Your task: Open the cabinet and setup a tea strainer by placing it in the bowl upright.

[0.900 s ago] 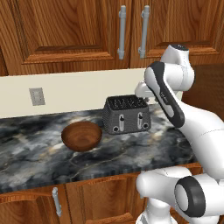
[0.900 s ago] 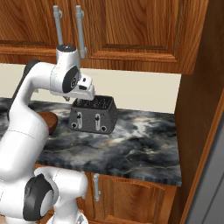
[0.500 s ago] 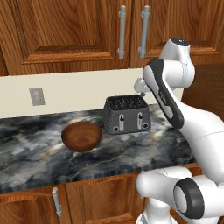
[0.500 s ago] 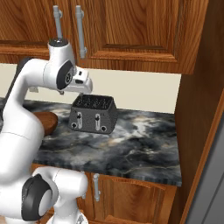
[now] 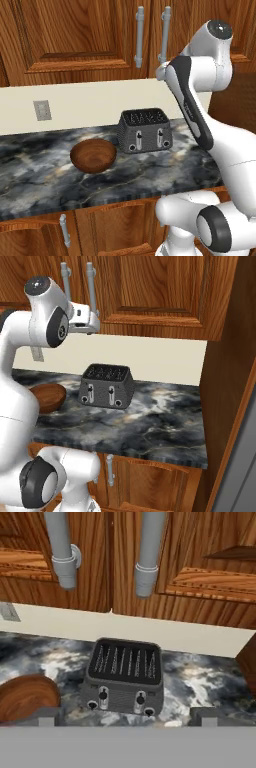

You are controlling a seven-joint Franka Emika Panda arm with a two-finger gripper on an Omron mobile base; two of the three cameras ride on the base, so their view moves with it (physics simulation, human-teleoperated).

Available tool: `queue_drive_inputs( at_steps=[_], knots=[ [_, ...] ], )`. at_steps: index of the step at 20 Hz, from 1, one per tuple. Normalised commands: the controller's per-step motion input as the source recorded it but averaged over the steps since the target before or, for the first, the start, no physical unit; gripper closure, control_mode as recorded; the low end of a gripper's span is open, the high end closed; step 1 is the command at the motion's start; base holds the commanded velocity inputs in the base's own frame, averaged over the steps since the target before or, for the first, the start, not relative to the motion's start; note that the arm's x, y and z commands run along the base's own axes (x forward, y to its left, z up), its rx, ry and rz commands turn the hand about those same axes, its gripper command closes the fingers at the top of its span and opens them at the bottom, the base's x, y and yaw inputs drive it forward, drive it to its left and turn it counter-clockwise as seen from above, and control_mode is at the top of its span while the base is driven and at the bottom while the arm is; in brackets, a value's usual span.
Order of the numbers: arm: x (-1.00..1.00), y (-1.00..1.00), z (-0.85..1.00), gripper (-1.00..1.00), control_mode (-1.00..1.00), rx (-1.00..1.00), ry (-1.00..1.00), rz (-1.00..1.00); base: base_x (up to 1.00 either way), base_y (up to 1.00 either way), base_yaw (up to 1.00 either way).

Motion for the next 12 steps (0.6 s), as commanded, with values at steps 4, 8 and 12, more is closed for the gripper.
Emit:
queue_drive_inputs(
  at_steps=[4,8,12],
  knots=[
    [0.00,0.00,0.69,-1.00,-1.00,0.00,-0.36,-0.01,0.00,0.00,0.00],
    [0.02,-0.05,0.50,-1.00,-1.00,0.00,-0.32,-0.05,0.00,0.00,0.00],
    [0.21,-0.03,0.16,-1.00,-1.00,0.01,-0.10,-0.05,0.00,0.00,0.00]
  ],
)
